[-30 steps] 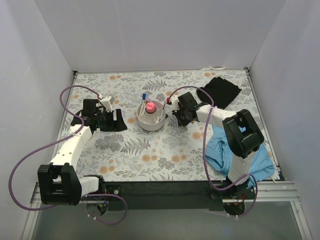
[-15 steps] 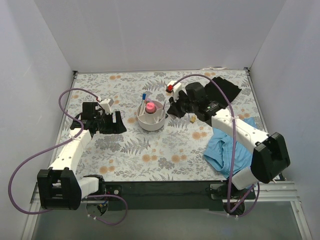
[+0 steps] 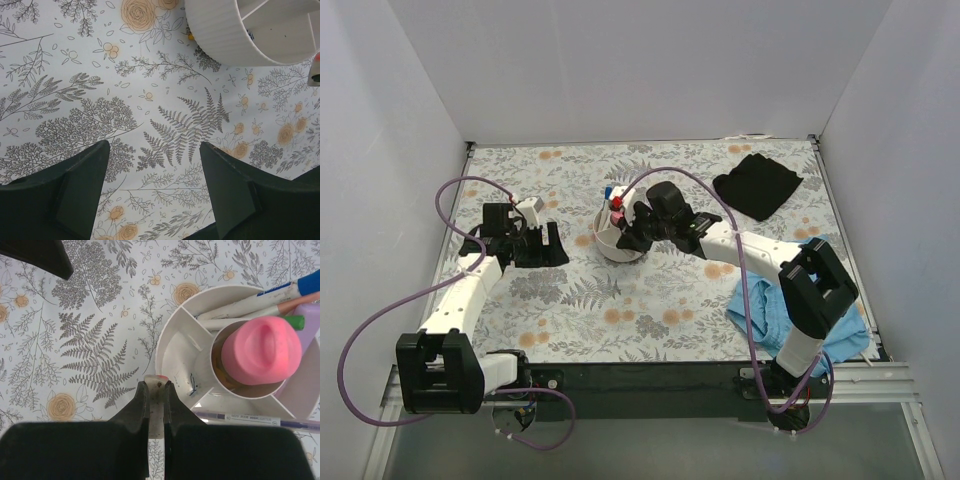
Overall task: Sort the stationery into containers
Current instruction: Place the stationery in the storage box.
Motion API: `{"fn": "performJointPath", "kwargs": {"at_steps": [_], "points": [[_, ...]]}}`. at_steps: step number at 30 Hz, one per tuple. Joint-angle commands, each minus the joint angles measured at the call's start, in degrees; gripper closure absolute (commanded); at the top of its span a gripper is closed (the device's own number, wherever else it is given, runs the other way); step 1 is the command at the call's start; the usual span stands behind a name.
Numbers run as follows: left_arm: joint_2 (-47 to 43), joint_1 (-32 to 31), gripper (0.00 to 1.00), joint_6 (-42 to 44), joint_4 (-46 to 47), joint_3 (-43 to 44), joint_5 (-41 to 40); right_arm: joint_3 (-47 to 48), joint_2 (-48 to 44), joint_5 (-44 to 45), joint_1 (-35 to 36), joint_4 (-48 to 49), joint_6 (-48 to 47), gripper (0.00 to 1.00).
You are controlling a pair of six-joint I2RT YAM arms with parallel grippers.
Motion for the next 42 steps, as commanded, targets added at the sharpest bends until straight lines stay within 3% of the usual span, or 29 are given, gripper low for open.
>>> {"fn": "performJointPath", "kwargs": {"at_steps": [1, 39, 42], "points": [[-1.89, 0.69, 0.27, 0.96, -1.47, 1.73, -0.81, 4.79, -0.24, -0.95, 0.06, 5.74, -1.92, 0.99], [-1.28, 2.71, 0.28, 0.61, -1.47, 1.38, 1.57, 8.31, 7.76, 5.99, 4.28, 12.87, -10.79, 0.99], [-1.10, 2.62, 0.28, 0.61, -1.47, 1.47, 1.57, 8.48, 8.02, 7.66, 4.63, 12.95, -11.41, 0.80]]}}
